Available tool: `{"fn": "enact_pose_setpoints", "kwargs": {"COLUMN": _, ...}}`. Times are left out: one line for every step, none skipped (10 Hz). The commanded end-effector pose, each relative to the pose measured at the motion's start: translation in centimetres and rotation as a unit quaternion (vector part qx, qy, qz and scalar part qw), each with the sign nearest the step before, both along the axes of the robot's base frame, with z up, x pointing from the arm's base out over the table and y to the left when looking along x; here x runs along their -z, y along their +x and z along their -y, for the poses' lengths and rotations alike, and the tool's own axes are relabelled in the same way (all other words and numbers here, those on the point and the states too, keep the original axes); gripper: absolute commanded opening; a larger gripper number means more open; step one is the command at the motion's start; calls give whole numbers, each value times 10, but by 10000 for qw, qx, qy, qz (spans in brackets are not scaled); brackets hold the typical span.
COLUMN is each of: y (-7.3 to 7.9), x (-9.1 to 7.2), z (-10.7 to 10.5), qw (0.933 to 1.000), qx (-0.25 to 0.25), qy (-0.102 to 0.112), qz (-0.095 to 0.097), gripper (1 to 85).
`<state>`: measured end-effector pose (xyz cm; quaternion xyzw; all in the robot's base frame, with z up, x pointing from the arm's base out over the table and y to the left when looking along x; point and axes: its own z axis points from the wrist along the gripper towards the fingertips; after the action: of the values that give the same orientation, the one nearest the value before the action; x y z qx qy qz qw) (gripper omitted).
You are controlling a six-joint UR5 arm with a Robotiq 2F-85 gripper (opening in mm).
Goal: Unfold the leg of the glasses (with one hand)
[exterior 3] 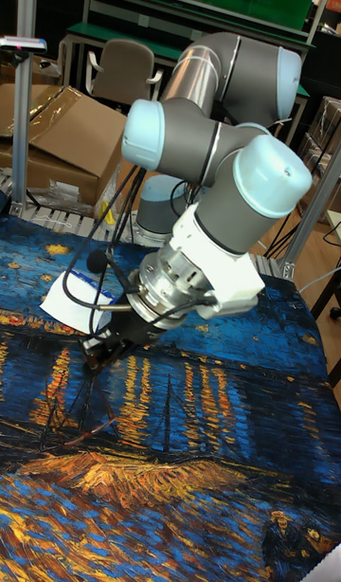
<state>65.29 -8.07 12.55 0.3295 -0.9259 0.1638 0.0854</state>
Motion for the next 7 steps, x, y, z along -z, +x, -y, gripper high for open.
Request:
{"fn": "enact_pose_setpoints", "kwargs": {"y": 7, "x": 7, "z": -16, "qw": 9999, "qx": 65, "qy": 77, "qz": -49, "gripper": 63}}
{"fn": "enact_pose_setpoints", "kwargs": {"y": 9, "x": 10, "z": -20, "qw": 9999, "qx": 61, "qy": 85, "qz": -83, "gripper": 63}}
{"fn": "enact_pose_setpoints", "kwargs": {"y": 11, "x": 13, "z": -21, "qw": 9999, "qx": 17, "qy": 80, "qz": -117, "gripper": 63}}
{"fn": "enact_pose_setpoints", "kwargs": {"y": 14, "x": 17, "z": -22, "qw": 9999, "qx": -40, "qy": 61, "qz": -139, "gripper": 63}}
{"fn": "enact_pose_setpoints", "kwargs": {"y": 17, "x": 21, "z": -23, "qw": 9998, "qx": -80, "qy": 56, "qz": -163, "gripper": 63}}
{"fn": "enact_pose_setpoints", "kwargs": {"y": 21, "x": 25, "z": -24, "qw": 9998, "qx": -108, "qy": 11, "qz": -174, "gripper": 63}}
{"fn": "enact_pose_setpoints", "kwargs": {"y": 23, "x": 29, "z": -24, "qw": 9997, "qx": -112, "qy": -49, "qz": -202, "gripper": 63}}
